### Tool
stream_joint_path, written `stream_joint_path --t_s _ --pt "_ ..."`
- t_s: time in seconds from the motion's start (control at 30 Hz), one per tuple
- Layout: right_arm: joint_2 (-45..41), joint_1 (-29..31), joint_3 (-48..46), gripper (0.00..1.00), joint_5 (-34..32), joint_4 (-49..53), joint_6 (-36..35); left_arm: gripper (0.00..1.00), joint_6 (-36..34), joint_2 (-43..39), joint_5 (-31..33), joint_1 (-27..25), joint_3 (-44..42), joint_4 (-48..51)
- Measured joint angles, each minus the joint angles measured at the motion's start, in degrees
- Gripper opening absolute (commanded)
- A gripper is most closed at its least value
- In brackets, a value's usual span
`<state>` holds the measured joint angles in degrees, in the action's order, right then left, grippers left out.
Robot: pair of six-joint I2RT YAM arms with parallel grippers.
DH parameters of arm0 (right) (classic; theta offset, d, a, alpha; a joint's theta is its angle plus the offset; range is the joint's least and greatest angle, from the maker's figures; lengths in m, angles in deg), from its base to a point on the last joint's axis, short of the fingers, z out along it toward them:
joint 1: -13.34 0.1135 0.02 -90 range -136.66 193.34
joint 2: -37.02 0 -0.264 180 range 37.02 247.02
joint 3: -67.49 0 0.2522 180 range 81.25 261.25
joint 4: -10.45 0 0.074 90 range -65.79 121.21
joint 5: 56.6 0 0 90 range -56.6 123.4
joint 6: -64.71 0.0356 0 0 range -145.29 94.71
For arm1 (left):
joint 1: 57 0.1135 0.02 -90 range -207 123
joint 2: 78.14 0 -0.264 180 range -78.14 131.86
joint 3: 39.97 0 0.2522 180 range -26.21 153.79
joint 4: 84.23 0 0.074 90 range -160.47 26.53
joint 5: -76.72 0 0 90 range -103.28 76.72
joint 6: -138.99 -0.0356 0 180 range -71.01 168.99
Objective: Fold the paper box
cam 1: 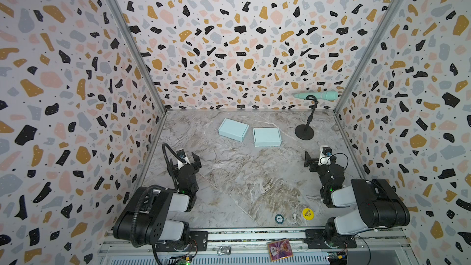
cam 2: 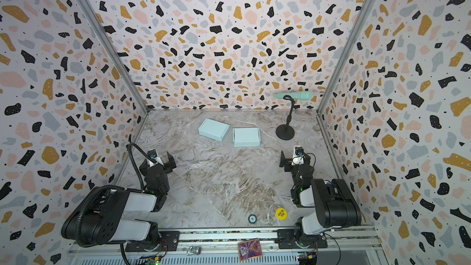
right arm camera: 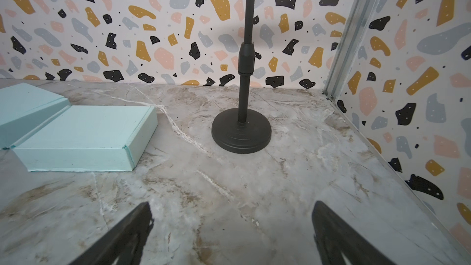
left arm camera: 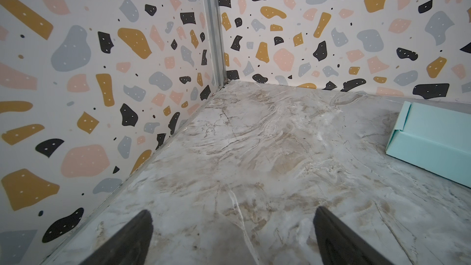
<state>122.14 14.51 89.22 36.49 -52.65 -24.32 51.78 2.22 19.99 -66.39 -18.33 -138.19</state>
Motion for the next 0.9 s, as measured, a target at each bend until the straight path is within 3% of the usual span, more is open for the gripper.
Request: stream_joint_path --t_s 0.43,0.73,0.9 --pt "0.00 -1.60 -0.24 0.99 9.40 -0.31 -1.53 1.00 0.00 0.00 -0.02 0.02 0.00 0.00" --pt "0.57 3.72 2.60 0.99 -7.34 3.67 -0.37 1.00 0.02 0.00 -0.02 0.02 0.00 0.00" --pt "0.57 3.85 2.93 0.99 -11.04 4.83 0.07 1.00 0.00 0.00 -0.02 0.02 0.00 -0.07"
